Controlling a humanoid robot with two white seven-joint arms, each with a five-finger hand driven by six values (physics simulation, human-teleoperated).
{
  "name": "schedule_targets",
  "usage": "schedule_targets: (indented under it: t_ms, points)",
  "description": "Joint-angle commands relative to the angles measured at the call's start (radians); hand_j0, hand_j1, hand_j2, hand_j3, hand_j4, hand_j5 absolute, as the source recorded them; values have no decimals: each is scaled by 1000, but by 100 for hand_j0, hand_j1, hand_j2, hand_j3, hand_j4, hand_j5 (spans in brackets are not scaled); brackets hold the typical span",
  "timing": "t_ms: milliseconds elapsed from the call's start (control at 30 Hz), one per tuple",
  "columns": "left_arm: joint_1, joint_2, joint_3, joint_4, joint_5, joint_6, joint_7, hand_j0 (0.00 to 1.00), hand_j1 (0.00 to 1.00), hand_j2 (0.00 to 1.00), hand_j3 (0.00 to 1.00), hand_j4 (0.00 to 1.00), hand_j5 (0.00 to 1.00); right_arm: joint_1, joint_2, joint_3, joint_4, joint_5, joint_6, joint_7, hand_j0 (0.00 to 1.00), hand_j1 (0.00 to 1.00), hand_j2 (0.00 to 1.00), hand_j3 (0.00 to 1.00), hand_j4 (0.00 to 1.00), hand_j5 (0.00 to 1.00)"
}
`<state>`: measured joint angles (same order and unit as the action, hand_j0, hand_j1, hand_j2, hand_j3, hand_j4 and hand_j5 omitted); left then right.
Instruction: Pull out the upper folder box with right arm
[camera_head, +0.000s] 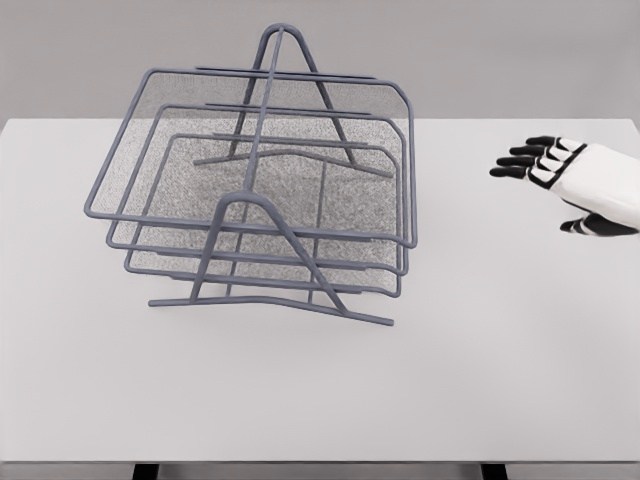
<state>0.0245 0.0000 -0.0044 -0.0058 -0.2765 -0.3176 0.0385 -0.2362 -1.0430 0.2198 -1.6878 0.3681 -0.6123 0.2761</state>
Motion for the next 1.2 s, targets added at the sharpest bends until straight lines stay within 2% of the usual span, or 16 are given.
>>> schedule_targets:
  t_ms: [0,67,167,233,367,433,500,533,667,733,900,1133,1167]
  points:
    - [0,0,1,0,0,0,0,100,100,100,100,100,100,0,-8,12,5,-29,1,8,100,100,100,100,100,100]
    - [0,0,0,0,0,0,0,100,100,100,100,100,100,-24,3,32,31,-32,1,8,100,100,100,100,100,100]
    - [0,0,0,0,0,0,0,100,100,100,100,100,100,-233,66,248,95,-38,1,9,100,100,100,100,100,100]
    - [0,0,1,0,0,0,0,100,100,100,100,100,100,-278,72,279,99,-69,1,9,100,100,100,100,100,100]
    - [0,0,1,0,0,0,0,100,100,100,100,100,100,-397,113,417,115,-69,1,9,100,100,100,100,100,100]
    - [0,0,1,0,0,0,0,100,100,100,100,100,100,-442,141,470,123,-69,1,11,100,100,100,100,100,100]
    - [0,0,1,0,0,0,0,100,100,100,100,100,100,-462,152,480,123,-69,1,11,100,100,100,100,100,100]
    - [0,0,0,0,0,0,0,100,100,100,100,100,100,-492,163,520,128,-69,1,11,100,100,100,100,100,100]
    - [0,0,0,0,0,0,0,100,100,100,100,100,100,-512,176,550,143,-69,1,28,100,100,100,100,100,100]
    - [0,0,1,0,0,0,0,100,100,100,100,100,100,-548,176,596,143,-69,1,28,100,100,100,100,100,100]
    - [0,0,0,0,0,0,0,100,100,100,100,100,100,-548,199,612,177,-61,1,31,100,100,100,100,100,100]
    - [0,0,0,0,0,0,0,100,100,100,100,100,100,-549,219,615,183,-40,1,31,100,100,100,100,100,100]
    - [0,0,1,0,0,0,0,100,100,100,100,100,100,-561,219,642,194,-40,1,31,100,100,100,100,100,100]
